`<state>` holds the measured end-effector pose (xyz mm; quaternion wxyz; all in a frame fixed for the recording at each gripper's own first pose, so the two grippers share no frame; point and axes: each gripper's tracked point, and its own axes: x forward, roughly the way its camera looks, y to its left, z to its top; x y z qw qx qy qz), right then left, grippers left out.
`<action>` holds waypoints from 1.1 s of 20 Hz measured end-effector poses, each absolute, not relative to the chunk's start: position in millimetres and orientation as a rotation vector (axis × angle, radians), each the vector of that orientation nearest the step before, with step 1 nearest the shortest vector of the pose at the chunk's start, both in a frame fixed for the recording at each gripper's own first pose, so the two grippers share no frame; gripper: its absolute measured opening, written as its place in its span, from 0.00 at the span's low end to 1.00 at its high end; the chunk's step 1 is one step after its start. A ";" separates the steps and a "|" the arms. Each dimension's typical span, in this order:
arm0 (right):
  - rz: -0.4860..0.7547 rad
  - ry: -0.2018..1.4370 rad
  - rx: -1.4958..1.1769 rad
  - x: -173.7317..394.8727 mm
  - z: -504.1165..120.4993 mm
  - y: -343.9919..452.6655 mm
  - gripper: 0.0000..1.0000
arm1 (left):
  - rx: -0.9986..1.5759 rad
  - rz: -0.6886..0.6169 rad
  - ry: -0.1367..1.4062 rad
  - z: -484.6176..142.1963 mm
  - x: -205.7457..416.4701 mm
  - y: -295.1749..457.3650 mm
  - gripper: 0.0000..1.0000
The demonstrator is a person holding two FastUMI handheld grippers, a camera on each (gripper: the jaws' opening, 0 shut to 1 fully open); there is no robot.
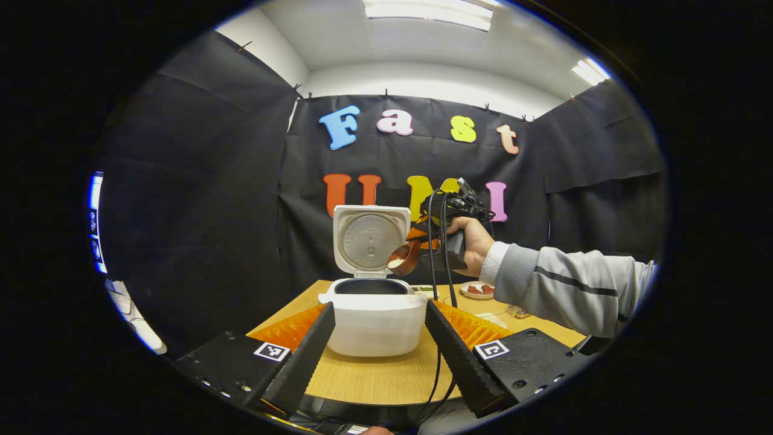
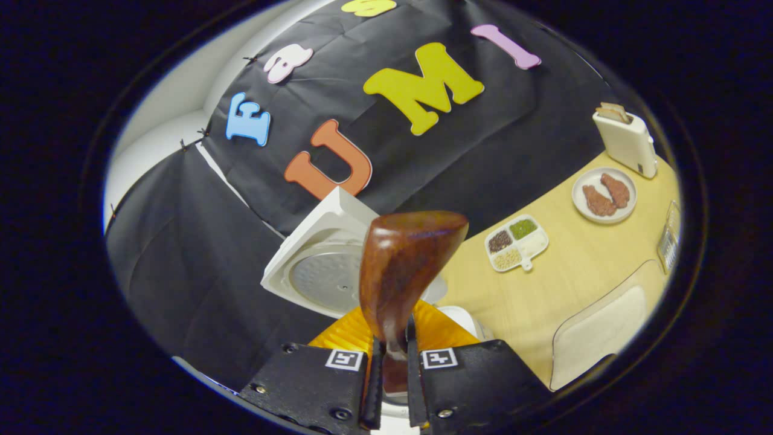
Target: Close the left gripper, press the button to open the rice cooker; take a wooden spoon from the chopstick holder with the right hand, scoop a spoonful of rice and pour it into the rice cooker, then put the wooden spoon back into the chopstick holder.
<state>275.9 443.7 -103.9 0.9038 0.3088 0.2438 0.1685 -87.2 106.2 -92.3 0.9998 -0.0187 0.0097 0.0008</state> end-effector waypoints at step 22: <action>0.365 0.064 -0.264 254.1 -63.6 500.4 0.22 | -0.039 0.028 0.037 -96.8 -90.8 113.3 0.94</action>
